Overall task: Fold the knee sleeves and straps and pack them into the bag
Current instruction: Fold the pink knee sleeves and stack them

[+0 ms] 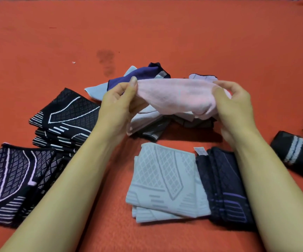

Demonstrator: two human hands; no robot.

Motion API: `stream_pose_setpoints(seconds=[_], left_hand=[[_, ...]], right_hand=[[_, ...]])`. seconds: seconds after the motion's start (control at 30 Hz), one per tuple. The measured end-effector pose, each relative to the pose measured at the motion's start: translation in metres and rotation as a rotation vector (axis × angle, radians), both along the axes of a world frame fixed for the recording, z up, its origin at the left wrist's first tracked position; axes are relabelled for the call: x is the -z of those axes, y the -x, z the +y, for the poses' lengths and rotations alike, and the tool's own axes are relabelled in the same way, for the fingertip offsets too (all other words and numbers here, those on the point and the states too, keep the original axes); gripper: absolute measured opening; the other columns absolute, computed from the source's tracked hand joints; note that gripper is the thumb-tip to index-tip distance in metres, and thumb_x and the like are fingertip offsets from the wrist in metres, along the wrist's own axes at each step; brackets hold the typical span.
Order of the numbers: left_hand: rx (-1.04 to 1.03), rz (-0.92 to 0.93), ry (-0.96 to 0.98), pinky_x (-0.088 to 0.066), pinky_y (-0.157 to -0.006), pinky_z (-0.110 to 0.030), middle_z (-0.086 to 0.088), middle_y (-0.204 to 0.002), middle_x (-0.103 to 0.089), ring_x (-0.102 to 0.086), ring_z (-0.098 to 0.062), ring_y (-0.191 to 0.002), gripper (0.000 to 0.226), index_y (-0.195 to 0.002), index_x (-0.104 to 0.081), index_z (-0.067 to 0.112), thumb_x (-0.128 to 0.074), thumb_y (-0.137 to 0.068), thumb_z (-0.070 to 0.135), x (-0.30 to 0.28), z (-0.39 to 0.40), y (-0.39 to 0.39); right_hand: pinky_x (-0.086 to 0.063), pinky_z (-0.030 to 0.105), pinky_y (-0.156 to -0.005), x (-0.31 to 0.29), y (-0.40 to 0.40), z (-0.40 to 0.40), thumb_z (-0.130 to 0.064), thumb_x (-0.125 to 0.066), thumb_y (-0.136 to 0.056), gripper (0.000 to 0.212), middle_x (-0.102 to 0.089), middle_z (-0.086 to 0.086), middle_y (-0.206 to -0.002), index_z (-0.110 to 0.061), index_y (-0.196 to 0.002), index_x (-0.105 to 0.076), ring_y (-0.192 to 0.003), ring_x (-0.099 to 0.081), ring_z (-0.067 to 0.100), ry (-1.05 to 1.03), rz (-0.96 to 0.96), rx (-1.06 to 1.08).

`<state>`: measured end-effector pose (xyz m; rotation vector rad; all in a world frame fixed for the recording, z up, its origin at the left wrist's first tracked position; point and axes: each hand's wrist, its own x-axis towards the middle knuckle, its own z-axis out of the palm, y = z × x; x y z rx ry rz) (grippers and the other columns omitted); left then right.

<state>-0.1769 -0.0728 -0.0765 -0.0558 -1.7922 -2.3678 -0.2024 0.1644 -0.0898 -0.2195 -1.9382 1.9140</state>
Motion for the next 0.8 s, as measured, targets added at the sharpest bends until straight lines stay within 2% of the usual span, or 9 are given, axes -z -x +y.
stream_pose_setpoints(seconds=[0.13,0.23,0.33,0.37,0.47,0.57,0.63,0.7,0.8], left_hand=[[-0.117,-0.016,-0.066,-0.054,-0.072,-0.022,0.007,-0.068,-0.065,-0.061,-0.006,-0.067,0.033,-0.086,-0.059,0.014,-0.048,-0.111,0.032,0.005,-0.006,0.006],[-0.083,-0.018,0.011,-0.055,-0.068,-0.021,0.007,-0.066,-0.067,-0.064,-0.005,-0.064,0.04,-0.079,-0.065,0.014,-0.049,-0.111,0.033,0.004,-0.003,0.001],[0.045,-0.04,0.04,-0.057,-0.071,-0.02,0.004,-0.061,-0.07,-0.068,-0.003,-0.062,0.053,-0.065,-0.074,0.016,-0.049,-0.11,0.028,0.003,-0.001,-0.003],[0.089,-0.032,0.074,-0.058,-0.073,-0.021,0.001,-0.065,-0.072,-0.07,-0.004,-0.067,0.049,-0.071,-0.076,0.015,-0.048,-0.11,0.026,0.004,-0.001,-0.004],[0.079,0.0,0.112,-0.058,-0.079,-0.028,-0.007,-0.093,-0.079,-0.074,-0.013,-0.089,0.036,-0.098,-0.074,0.007,-0.048,-0.11,0.029,0.005,-0.006,-0.002],[-0.013,0.016,0.083,-0.055,-0.076,-0.028,-0.002,-0.086,-0.075,-0.069,-0.013,-0.081,0.034,-0.095,-0.075,0.013,-0.051,-0.109,0.033,0.007,-0.012,0.003],[-0.067,0.028,0.163,-0.05,-0.068,-0.034,-0.001,-0.077,-0.069,-0.062,-0.016,-0.071,0.036,-0.089,-0.078,0.02,-0.056,-0.106,0.043,0.011,-0.015,0.005],[-0.114,0.014,0.235,-0.04,-0.056,-0.034,-0.006,-0.072,-0.063,-0.052,-0.02,-0.06,0.037,-0.087,-0.078,0.023,-0.058,-0.101,0.05,0.015,-0.014,0.006],[-0.082,0.003,0.196,-0.053,-0.068,-0.042,-0.008,-0.092,-0.072,-0.063,-0.026,-0.081,0.023,-0.1,-0.077,0.023,-0.058,-0.103,0.035,0.017,-0.01,0.007]], right_hand=[[-0.046,0.028,-0.055,0.002,0.005,0.01,-0.029,-0.07,-0.092,0.016,-0.067,0.005,-0.09,-0.023,-0.106,-0.072,-0.061,-0.057,0.016,0.133,-0.044,0.011],[-0.045,0.027,-0.061,-0.001,0.004,0.008,-0.022,-0.061,-0.103,0.014,-0.068,0.002,-0.092,-0.022,-0.112,-0.072,-0.07,-0.058,0.014,0.179,0.009,-0.064],[-0.05,0.027,-0.063,-0.006,0.0,0.003,-0.002,-0.051,-0.103,0.033,-0.069,-0.001,-0.096,-0.026,-0.12,-0.065,-0.078,-0.062,0.011,0.216,0.067,-0.255],[-0.052,0.026,-0.064,-0.006,-0.002,0.003,0.002,-0.049,-0.101,0.042,-0.07,-0.002,-0.097,-0.03,-0.124,-0.062,-0.08,-0.063,0.011,0.156,0.084,-0.29],[-0.049,0.025,-0.077,0.001,-0.002,0.01,-0.004,-0.048,-0.098,0.054,-0.068,-0.001,-0.104,-0.044,-0.133,-0.056,-0.084,-0.058,0.01,-0.273,0.13,-0.189],[-0.044,0.025,-0.068,0.003,0.0,0.013,-0.014,-0.049,-0.102,0.041,-0.063,0.001,-0.09,-0.045,-0.127,-0.059,-0.074,-0.051,0.01,-0.347,0.135,-0.049],[-0.044,0.025,-0.053,0.002,0.002,0.014,-0.022,-0.057,-0.103,0.019,-0.064,-0.008,-0.07,-0.031,-0.113,-0.069,-0.057,-0.048,0.008,-0.295,0.118,0.042],[-0.043,0.027,-0.039,0.003,0.005,0.014,-0.028,-0.062,-0.101,0.013,-0.061,-0.015,-0.057,-0.021,-0.106,-0.072,-0.045,-0.044,0.009,-0.215,0.074,0.078],[-0.04,0.026,-0.049,0.005,0.005,0.012,-0.026,-0.063,-0.101,0.007,-0.064,-0.008,-0.067,-0.022,-0.105,-0.068,-0.057,-0.046,0.013,-0.077,0.059,0.012]])
